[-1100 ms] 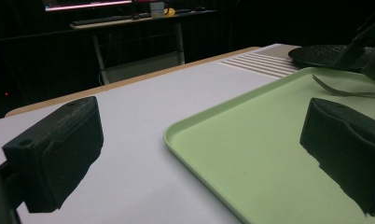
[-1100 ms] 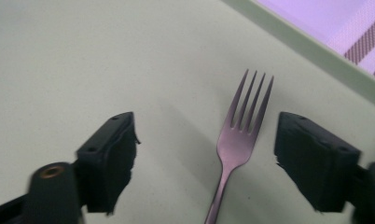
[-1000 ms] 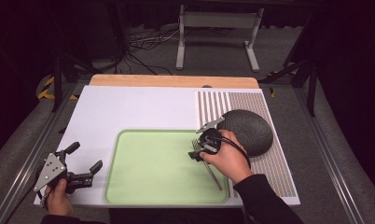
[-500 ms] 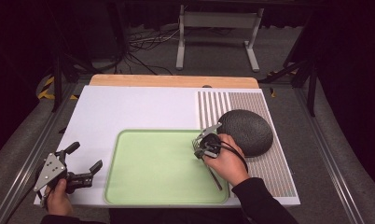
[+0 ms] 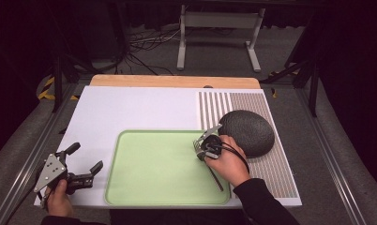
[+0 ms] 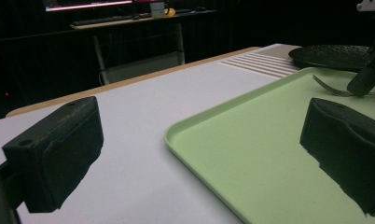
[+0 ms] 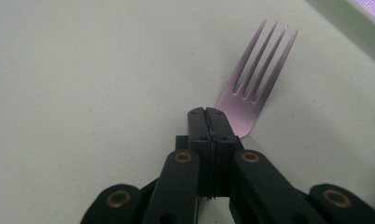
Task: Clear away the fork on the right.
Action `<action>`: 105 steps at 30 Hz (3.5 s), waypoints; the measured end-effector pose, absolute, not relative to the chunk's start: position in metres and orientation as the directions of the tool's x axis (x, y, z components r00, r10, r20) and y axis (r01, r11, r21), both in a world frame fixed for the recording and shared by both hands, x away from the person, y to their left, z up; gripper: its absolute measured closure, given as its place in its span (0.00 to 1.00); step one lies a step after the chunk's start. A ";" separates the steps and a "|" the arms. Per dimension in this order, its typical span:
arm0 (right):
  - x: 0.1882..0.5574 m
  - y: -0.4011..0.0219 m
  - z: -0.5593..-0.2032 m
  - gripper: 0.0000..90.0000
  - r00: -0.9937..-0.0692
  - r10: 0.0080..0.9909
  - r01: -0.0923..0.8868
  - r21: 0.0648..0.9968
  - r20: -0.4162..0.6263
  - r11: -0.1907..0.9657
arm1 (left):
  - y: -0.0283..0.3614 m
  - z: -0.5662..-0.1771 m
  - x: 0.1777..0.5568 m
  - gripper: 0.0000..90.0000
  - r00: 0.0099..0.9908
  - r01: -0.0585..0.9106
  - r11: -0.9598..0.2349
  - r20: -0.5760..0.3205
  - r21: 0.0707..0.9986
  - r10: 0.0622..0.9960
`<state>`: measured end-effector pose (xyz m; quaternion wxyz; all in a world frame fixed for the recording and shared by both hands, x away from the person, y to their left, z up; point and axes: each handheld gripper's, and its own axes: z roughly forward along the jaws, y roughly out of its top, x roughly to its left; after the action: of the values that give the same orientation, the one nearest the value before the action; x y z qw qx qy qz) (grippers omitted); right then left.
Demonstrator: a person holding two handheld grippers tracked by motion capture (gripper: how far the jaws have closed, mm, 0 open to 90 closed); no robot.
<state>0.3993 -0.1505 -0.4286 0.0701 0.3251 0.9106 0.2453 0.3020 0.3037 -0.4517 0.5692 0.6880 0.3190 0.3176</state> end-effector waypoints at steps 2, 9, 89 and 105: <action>0.399 -0.150 -0.429 1.00 -0.779 0.626 0.556 0.493 0.031 0.669 | 0.304 -0.452 0.302 0.00 0.595 0.077 -0.148 0.074 0.986 0.800; 0.402 -0.152 -0.428 1.00 -0.775 0.632 0.553 0.488 0.005 0.675 | 0.304 -0.452 0.302 0.00 0.594 0.077 -0.147 0.074 0.986 0.801; 0.404 -0.189 -0.399 0.21 -0.728 0.685 0.497 0.669 -0.024 0.552 | 0.304 -0.452 0.302 0.00 0.594 0.079 -0.144 0.070 0.986 0.801; 0.382 -0.225 -0.377 0.13 -0.776 0.627 0.346 0.787 -0.066 0.511 | 0.303 -0.452 0.302 0.00 0.595 0.079 -0.147 0.072 0.986 0.801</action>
<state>0.3821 -0.2247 -0.3773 0.1742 0.2857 0.8516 0.4034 0.3024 0.3033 -0.4522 0.5695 0.6877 0.3197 0.3170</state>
